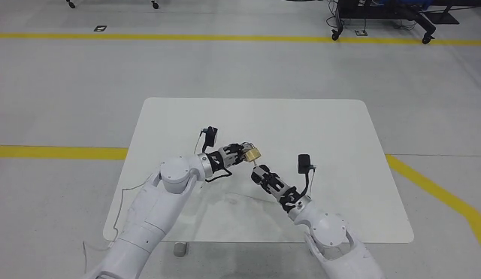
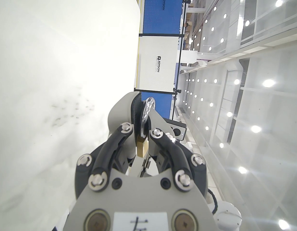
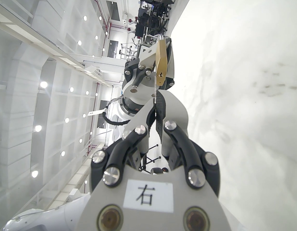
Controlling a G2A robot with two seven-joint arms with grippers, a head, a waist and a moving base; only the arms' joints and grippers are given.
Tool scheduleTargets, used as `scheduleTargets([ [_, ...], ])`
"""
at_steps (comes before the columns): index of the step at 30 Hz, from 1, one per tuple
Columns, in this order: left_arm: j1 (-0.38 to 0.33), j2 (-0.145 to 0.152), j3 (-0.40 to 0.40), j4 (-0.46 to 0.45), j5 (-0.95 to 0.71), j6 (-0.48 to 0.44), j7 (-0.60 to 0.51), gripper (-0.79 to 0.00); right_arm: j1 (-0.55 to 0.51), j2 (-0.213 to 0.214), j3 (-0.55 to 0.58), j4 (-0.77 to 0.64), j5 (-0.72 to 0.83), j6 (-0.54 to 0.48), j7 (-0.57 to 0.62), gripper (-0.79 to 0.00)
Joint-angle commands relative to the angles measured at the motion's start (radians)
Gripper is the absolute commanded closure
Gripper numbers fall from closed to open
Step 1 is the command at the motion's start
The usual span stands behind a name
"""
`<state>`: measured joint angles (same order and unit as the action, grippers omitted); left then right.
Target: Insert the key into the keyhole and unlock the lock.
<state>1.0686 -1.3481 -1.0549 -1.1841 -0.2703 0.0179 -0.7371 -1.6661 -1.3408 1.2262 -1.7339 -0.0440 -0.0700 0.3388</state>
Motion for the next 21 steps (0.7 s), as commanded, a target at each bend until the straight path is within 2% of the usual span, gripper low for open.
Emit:
scheduleTargets([
  [1,-0.001,0.0,-0.002,0.004,-0.007,0.003,0.001,0.0,0.0,0.001,-0.001,0.0,0.0,0.001,-0.005,0.0],
  [21,-0.002,-0.001,0.012,0.007,-0.013,0.006,0.013,0.0,0.011,0.008,-0.019,0.009,-0.029,0.017,-0.032,0.0],
])
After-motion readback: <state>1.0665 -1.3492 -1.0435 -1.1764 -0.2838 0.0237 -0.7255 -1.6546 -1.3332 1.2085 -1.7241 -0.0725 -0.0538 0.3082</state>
